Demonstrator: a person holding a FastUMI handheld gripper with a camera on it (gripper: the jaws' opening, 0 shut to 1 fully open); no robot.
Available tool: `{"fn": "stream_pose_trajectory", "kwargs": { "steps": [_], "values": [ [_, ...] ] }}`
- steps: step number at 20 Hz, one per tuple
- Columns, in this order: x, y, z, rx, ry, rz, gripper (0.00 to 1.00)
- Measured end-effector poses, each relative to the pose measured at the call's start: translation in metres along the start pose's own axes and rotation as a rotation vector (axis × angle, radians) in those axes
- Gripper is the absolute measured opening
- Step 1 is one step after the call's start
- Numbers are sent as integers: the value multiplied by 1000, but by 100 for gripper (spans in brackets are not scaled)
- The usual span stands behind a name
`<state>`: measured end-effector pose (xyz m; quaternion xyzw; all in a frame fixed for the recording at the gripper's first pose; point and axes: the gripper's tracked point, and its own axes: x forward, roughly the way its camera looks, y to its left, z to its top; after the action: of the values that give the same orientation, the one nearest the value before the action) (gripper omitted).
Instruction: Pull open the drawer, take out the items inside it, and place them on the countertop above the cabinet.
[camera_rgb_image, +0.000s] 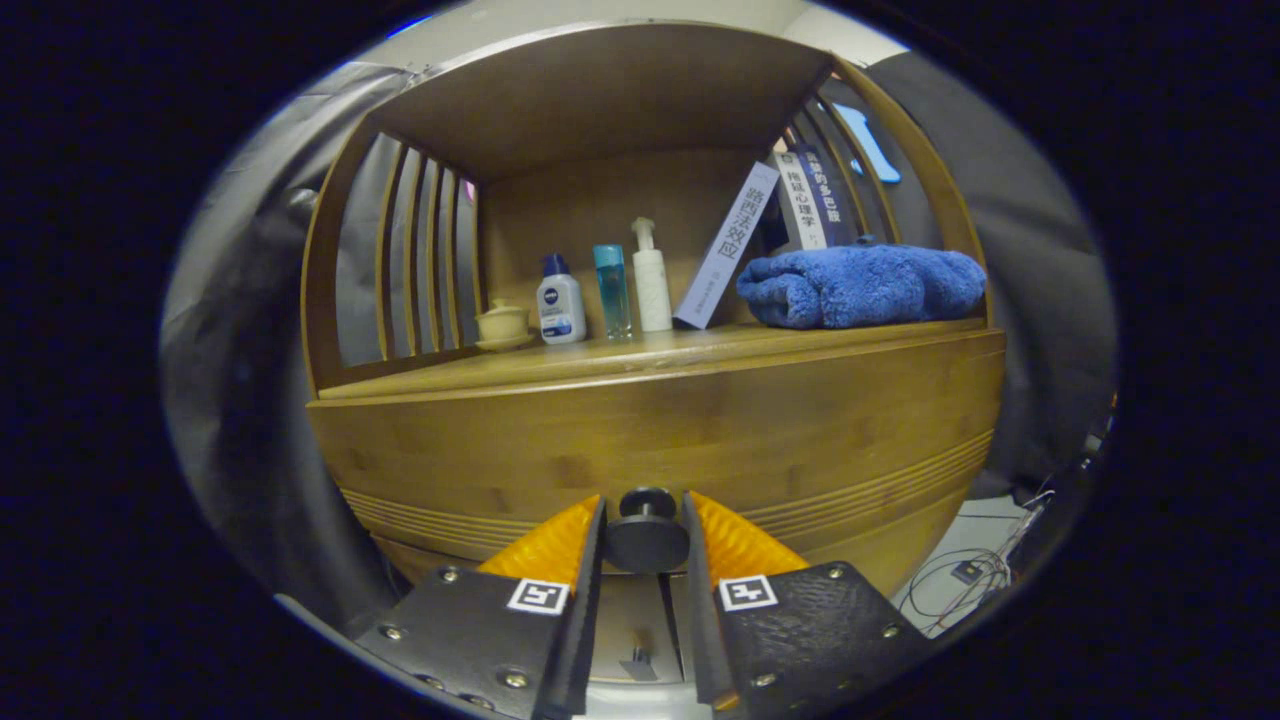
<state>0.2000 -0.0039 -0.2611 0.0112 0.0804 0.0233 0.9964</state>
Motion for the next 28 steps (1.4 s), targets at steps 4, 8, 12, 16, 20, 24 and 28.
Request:
{"fn": "stream_pose_trajectory", "kwargs": {
  "steps": [4, 8, 12, 16, 20, 24, 28],
  "values": [
    [2, 3, -7, -18, 59, 48, 40],
    [-26, -1, -9, -68, 72, 13, 26],
    [-71, -2, -14, -40, 75, 2, 26],
    [-108, -1, -20, -42, 102, -8, 26],
    [-145, -4, -25, -44, 69, -32, 26],
    [-171, -4, -30, -76, 78, -46, 26],
    [-188, -5, -35, -62, 92, -50, 26]
  ]
}}
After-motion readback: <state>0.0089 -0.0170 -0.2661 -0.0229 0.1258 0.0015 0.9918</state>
